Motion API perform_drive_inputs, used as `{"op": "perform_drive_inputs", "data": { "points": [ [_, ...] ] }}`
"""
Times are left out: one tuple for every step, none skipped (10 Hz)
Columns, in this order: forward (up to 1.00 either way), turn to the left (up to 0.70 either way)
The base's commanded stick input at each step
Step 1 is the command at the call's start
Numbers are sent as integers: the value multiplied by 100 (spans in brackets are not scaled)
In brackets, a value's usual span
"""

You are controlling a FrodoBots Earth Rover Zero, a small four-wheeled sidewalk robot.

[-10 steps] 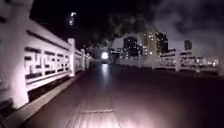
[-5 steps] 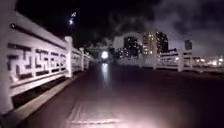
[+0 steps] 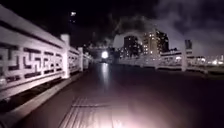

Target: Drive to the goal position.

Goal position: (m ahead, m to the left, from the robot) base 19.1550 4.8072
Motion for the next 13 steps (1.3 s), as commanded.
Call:
{"op": "perform_drive_inputs", "data": {
  "points": [
    [45,0],
    [45,0],
    [45,0],
    [45,0],
    [45,0],
    [45,0],
    [45,0],
    [45,0],
    [45,0],
    [45,0],
    [45,0],
    [45,0],
    [45,0]
  ]
}}
